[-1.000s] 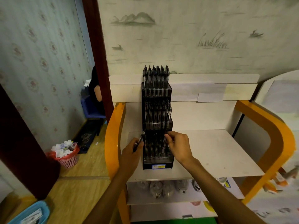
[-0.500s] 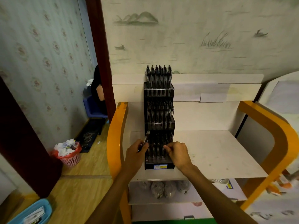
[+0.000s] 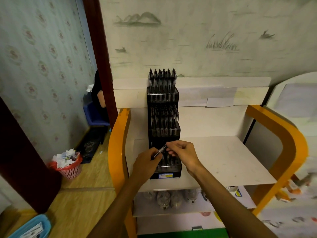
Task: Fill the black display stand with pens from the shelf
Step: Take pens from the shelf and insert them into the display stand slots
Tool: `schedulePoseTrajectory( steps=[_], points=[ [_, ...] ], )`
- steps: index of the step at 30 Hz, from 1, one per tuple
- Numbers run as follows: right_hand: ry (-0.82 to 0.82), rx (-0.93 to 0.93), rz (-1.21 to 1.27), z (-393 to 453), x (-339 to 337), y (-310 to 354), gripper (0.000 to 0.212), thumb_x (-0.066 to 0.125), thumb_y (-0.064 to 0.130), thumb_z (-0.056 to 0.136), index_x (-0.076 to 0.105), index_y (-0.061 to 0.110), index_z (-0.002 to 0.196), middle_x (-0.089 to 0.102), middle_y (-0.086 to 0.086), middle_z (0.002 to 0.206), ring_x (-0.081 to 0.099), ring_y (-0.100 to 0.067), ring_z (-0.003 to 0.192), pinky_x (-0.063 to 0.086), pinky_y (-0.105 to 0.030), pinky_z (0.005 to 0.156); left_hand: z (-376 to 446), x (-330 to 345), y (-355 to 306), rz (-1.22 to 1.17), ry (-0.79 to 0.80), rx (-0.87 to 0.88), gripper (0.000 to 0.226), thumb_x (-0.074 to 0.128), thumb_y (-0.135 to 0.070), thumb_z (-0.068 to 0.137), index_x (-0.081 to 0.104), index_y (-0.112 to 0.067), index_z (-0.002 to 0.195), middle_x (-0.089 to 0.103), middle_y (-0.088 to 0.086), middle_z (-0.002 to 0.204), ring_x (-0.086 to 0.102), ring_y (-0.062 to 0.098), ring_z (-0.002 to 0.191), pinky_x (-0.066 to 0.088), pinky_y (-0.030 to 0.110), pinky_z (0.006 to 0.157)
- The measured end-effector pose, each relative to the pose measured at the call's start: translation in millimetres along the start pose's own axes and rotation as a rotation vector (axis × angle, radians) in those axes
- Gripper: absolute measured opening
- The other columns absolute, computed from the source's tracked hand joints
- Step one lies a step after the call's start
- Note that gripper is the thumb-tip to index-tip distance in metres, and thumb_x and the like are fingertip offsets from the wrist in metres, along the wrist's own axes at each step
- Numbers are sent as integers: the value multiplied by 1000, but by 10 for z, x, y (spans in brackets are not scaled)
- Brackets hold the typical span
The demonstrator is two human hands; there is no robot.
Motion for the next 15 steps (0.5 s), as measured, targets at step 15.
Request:
schedulePoseTrajectory(
  steps=[15],
  points=[
    [-147, -170, -182, 167, -270, 142, 7, 68, 10, 91, 72, 6, 88, 70, -19, 73, 66, -22, 65, 60, -33, 73, 22, -232, -66, 222, -65, 147, 14, 70, -30, 89, 58, -30, 96, 52, -16, 91, 54, 3, 79, 37, 9, 65]
  ],
)
Point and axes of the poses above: each hand's wrist, its own z-axis towards the middle knuckle, its own x-axis out of the palm, y = z × x, the point moved 2 cm from there along z, towards the middle knuckle
